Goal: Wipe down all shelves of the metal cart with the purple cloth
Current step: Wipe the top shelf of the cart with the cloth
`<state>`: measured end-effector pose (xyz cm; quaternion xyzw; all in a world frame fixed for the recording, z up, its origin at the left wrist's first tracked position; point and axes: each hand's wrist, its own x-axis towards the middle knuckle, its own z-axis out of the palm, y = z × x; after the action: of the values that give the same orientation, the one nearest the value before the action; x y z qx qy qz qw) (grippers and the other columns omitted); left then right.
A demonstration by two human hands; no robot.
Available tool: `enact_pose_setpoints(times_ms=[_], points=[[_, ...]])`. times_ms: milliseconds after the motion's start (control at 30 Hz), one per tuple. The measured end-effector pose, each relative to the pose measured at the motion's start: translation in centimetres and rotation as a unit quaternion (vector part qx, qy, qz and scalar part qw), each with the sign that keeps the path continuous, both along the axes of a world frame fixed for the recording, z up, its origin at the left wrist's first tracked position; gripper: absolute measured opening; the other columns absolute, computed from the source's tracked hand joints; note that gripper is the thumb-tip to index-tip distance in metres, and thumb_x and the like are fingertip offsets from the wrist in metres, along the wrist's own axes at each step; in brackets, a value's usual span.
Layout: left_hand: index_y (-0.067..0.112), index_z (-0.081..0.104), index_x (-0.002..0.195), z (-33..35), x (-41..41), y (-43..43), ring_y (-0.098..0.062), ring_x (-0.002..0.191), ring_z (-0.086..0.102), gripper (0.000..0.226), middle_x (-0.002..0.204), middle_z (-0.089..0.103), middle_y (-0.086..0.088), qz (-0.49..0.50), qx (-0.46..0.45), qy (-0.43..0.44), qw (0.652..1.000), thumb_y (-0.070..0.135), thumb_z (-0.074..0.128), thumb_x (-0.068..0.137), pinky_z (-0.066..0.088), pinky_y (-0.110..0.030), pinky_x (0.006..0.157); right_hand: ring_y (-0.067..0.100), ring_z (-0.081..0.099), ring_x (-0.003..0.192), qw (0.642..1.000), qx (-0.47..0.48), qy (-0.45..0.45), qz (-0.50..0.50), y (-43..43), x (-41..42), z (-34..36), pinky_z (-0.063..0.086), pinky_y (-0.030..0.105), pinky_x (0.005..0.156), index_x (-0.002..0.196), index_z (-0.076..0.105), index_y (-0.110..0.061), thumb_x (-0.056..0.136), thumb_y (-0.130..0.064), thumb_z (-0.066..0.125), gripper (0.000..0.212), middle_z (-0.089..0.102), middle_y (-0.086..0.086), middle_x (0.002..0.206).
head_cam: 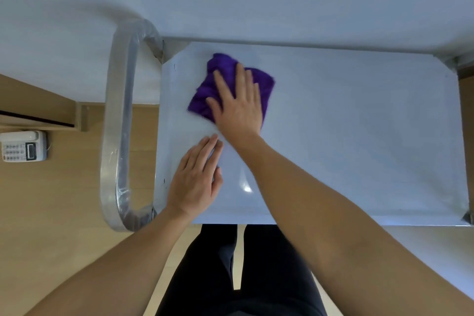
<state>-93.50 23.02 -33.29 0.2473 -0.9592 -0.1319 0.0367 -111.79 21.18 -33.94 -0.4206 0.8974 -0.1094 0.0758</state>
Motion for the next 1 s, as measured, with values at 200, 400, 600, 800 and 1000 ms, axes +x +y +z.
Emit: enact_pose_setpoints(times_ms=[200, 400, 600, 800, 1000], points=[[0.005, 0.044, 0.145, -0.2, -0.2, 0.1, -0.025, 0.144, 0.035, 0.049, 0.155, 0.038, -0.010, 0.002, 0.000, 0.018, 1.000, 0.020, 0.044, 0.099, 0.035, -0.042, 0.115, 0.035, 0.009, 0.147, 0.972, 0.016, -0.017, -0.233, 3.4, -8.9, 0.4, 0.009, 0.049, 0.119, 0.151, 0.021, -0.034, 0.097, -0.055, 0.028, 0.058, 0.008, 0.011, 0.160], [0.005, 0.045, 0.145, -0.2, -0.1, 0.0, -0.024, 0.143, 0.037, 0.050, 0.155, 0.038, -0.009, 0.011, 0.002, 0.026, 1.000, 0.019, 0.045, 0.097, 0.035, -0.042, 0.114, 0.042, 0.001, 0.146, 0.997, 0.041, -0.036, -0.049, -3.2, -1.6, 1.3, 0.005, 0.053, 0.118, 0.150, 0.018, -0.037, 0.098, -0.051, 0.031, 0.055, 0.006, 0.007, 0.161], [0.005, 0.044, 0.145, -0.2, 0.0, -0.1, -0.023, 0.144, 0.035, 0.049, 0.155, 0.038, -0.009, 0.007, 0.010, 0.019, 1.000, 0.020, 0.043, 0.099, 0.035, -0.041, 0.114, 0.033, 0.007, 0.147, 0.999, 0.014, -0.039, 0.020, -4.4, -1.2, 0.8, 0.006, 0.047, 0.119, 0.148, 0.027, -0.039, 0.098, -0.053, 0.032, 0.052, 0.015, 0.004, 0.160], [0.006, 0.041, 0.147, -0.4, 0.0, -0.2, -0.023, 0.146, 0.032, 0.049, 0.157, 0.034, -0.009, 0.003, 0.002, 0.010, 1.000, 0.023, 0.038, 0.101, 0.033, -0.041, 0.116, 0.034, 0.001, 0.147, 0.981, 0.037, -0.041, -0.186, -3.7, -5.0, 0.9, 0.005, 0.051, 0.118, 0.150, 0.017, -0.038, 0.100, -0.049, 0.028, 0.053, 0.005, 0.004, 0.161], [0.003, 0.053, 0.137, -0.4, -0.1, -0.2, -0.026, 0.141, 0.041, 0.043, 0.149, 0.046, -0.013, 0.010, 0.001, 0.028, 1.000, 0.019, 0.043, 0.098, 0.038, -0.043, 0.112, 0.035, -0.003, 0.147, 0.994, 0.060, -0.035, 0.089, -6.6, 1.8, 1.1, 0.002, 0.051, 0.119, 0.149, 0.018, -0.039, 0.100, -0.049, 0.026, 0.051, 0.004, 0.001, 0.162]])
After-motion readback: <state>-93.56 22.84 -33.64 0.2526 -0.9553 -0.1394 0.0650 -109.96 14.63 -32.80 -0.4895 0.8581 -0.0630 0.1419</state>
